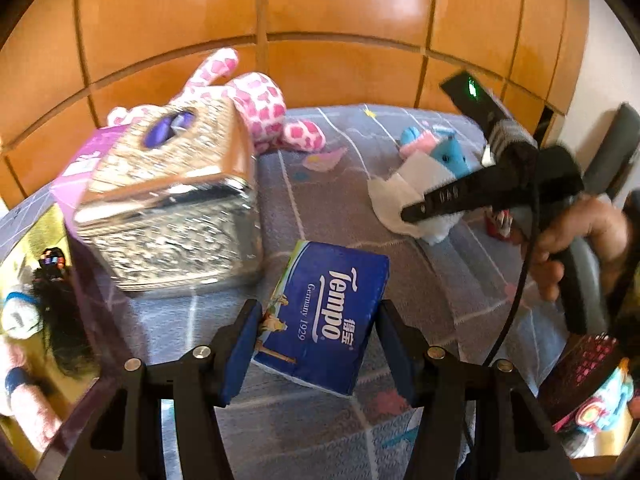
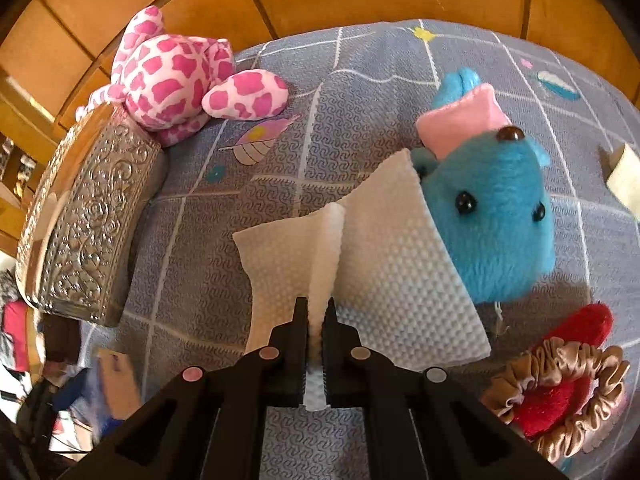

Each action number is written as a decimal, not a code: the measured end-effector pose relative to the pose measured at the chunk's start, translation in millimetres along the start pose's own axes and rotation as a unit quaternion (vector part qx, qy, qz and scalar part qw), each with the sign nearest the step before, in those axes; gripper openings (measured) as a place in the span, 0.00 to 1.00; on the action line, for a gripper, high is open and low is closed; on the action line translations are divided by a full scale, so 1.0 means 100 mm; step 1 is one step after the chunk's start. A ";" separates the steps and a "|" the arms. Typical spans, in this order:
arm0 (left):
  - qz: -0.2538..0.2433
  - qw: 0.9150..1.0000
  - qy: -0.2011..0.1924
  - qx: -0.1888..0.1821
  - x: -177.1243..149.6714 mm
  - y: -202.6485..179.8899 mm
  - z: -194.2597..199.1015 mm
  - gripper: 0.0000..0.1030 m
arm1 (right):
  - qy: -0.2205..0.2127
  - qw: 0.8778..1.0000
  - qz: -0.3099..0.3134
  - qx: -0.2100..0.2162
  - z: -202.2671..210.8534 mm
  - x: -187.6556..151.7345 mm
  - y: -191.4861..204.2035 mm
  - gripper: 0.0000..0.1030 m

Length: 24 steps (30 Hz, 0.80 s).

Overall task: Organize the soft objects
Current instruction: 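Carry the Tempo pack into the gold tray and open the left gripper while the right holds the wipe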

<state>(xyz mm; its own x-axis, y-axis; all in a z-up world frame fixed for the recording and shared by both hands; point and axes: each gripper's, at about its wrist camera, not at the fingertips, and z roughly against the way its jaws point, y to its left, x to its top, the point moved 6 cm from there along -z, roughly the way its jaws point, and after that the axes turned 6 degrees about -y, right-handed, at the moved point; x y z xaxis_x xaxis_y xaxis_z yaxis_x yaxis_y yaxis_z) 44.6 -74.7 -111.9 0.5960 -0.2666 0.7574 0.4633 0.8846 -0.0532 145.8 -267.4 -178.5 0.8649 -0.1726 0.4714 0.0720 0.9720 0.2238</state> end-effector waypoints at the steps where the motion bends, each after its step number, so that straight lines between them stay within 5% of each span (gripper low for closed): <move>1: 0.004 1.000 -0.003 0.002 0.01 0.03 0.04 0.57 | -0.001 1.000 0.006 -0.004 0.00 0.00 0.01 0.04; 24: 0.100 0.991 -0.040 0.079 0.14 0.72 0.72 0.57 | -0.018 0.997 0.056 -0.040 -0.04 -0.09 0.26 0.04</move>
<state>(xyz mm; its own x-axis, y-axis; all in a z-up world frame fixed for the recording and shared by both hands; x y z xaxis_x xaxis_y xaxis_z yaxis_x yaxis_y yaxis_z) 39.5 12.9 -58.4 0.6094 -0.0539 0.7910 0.2286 0.9673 -0.1101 141.8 -239.7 -180.9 0.8510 -0.0663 0.5210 0.0165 0.9949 0.0997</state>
